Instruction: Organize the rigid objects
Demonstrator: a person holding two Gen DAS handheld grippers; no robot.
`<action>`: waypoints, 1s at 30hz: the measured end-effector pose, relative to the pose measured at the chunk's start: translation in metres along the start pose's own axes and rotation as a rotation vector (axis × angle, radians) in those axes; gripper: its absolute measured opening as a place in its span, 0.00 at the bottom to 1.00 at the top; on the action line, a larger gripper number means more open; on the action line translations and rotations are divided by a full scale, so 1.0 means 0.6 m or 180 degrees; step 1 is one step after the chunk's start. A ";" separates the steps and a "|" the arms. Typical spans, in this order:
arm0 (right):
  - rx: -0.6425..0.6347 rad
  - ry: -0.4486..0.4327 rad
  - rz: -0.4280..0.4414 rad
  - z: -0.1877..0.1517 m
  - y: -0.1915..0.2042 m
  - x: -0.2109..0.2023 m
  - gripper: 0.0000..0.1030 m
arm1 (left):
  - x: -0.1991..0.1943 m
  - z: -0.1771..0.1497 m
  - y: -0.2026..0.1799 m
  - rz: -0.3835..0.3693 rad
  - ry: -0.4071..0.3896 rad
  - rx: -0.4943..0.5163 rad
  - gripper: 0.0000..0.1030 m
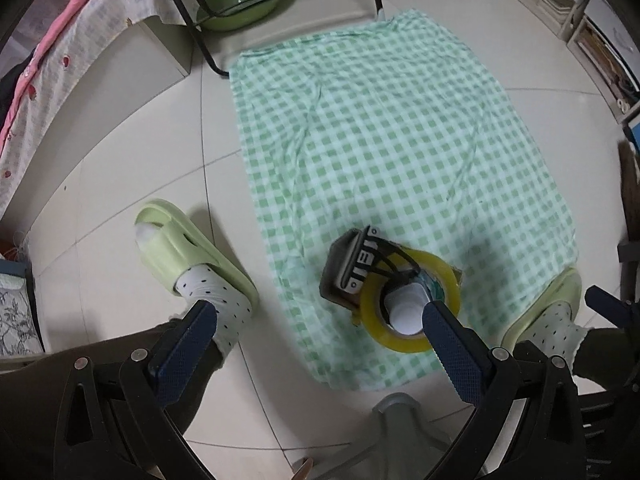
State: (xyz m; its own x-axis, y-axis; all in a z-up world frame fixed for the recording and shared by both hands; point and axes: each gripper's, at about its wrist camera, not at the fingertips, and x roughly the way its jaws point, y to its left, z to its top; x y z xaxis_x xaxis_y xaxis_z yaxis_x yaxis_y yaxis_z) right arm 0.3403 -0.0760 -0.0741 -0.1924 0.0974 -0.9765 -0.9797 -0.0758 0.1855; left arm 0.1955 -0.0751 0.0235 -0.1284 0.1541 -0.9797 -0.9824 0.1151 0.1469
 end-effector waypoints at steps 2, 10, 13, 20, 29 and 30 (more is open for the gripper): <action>0.0014 0.0009 -0.0013 0.000 0.000 0.001 1.00 | 0.006 0.001 -0.004 -0.0025 0.0063 -0.0011 1.00; 0.0149 0.0018 0.0015 0.002 -0.013 0.007 1.00 | 0.019 0.007 -0.014 -0.0070 0.0142 0.0013 1.00; 0.0149 0.0033 0.0070 0.004 -0.013 0.010 1.00 | 0.017 0.005 -0.017 -0.0103 0.0133 0.0000 1.00; 0.0006 0.0070 0.0030 0.002 0.000 0.022 1.00 | 0.024 0.002 -0.019 -0.0092 0.0171 0.0003 1.00; 0.0050 0.0056 0.0064 0.005 -0.002 0.024 1.00 | 0.029 0.005 -0.020 -0.0089 0.0204 -0.0007 1.00; 0.0060 0.0054 0.0065 0.005 -0.002 0.025 1.00 | 0.029 0.005 -0.020 -0.0085 0.0203 -0.0008 1.00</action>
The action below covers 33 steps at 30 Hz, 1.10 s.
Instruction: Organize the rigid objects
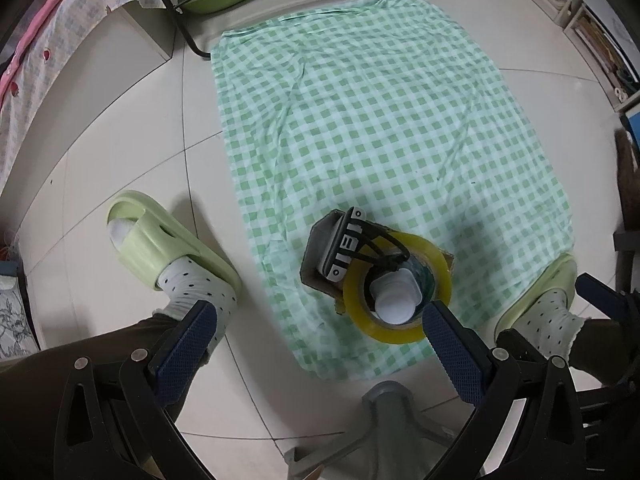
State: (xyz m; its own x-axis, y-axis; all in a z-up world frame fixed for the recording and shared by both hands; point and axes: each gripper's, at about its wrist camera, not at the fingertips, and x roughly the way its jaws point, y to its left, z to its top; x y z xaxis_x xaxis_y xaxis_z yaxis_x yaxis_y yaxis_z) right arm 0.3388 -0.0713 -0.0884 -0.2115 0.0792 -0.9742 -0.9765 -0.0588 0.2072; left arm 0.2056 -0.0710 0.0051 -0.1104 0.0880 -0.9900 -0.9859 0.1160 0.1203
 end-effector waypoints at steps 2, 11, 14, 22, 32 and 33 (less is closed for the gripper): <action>-0.0013 0.0007 0.0008 0.003 -0.002 0.002 1.00 | 0.000 0.000 -0.001 0.0008 0.0000 -0.0006 1.00; -0.0024 0.0031 -0.0007 -0.001 0.003 0.005 1.00 | 0.006 0.001 0.002 -0.0015 0.0040 0.0007 1.00; -0.0018 0.0029 -0.0028 -0.001 0.001 0.005 1.00 | 0.006 0.002 0.001 -0.0018 0.0043 0.0005 1.00; 0.0001 0.0034 -0.0059 0.001 -0.003 0.006 1.00 | 0.006 0.001 -0.002 -0.0013 0.0059 0.0015 1.00; 0.0009 0.0050 -0.0082 0.000 -0.004 0.010 1.00 | 0.006 -0.001 -0.010 0.0034 0.0026 0.0098 1.00; 0.0009 0.0049 -0.0083 0.000 -0.005 0.010 1.00 | 0.006 -0.001 -0.010 0.0033 0.0028 0.0097 1.00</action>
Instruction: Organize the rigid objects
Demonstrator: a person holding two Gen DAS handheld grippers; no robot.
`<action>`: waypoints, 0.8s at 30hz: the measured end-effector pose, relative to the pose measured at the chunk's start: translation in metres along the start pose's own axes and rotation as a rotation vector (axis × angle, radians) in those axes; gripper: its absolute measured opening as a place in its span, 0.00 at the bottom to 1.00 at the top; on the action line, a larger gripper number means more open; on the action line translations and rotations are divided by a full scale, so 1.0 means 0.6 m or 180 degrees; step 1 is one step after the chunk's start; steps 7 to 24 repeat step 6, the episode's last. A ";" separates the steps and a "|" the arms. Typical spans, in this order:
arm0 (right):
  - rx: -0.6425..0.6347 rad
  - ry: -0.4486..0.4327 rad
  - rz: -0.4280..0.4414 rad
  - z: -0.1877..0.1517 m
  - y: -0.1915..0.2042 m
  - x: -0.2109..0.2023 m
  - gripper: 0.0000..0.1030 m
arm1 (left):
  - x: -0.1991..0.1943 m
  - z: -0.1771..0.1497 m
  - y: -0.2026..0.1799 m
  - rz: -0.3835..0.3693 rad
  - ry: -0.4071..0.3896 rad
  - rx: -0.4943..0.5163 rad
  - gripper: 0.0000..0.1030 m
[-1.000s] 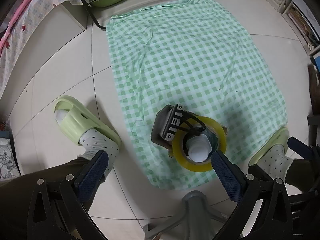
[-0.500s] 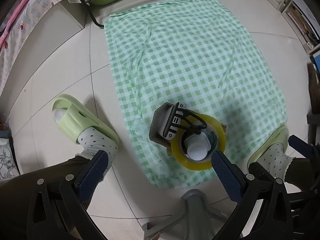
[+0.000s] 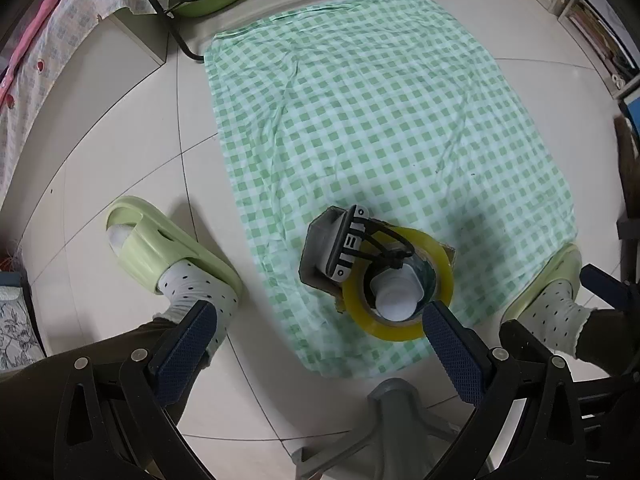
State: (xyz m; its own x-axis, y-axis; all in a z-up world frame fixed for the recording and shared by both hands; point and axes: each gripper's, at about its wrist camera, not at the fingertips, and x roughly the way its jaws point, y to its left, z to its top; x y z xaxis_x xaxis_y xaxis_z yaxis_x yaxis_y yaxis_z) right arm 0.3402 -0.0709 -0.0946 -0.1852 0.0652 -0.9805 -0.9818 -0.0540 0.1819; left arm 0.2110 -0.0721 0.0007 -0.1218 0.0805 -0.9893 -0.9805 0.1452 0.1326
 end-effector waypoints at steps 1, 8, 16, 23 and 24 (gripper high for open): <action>-0.0001 0.0001 0.0001 0.000 0.000 0.001 1.00 | 0.000 0.000 0.000 0.0001 0.0003 -0.0001 1.00; -0.0003 0.0000 -0.0001 0.000 0.000 0.001 1.00 | -0.004 0.001 -0.002 0.0033 -0.0025 0.0017 1.00; -0.0003 0.0000 -0.0001 0.000 0.000 0.001 1.00 | -0.004 0.001 -0.002 0.0033 -0.0025 0.0017 1.00; -0.0003 0.0000 -0.0001 0.000 0.000 0.001 1.00 | -0.004 0.001 -0.002 0.0033 -0.0025 0.0017 1.00; -0.0003 0.0000 -0.0001 0.000 0.000 0.001 1.00 | -0.004 0.001 -0.002 0.0033 -0.0025 0.0017 1.00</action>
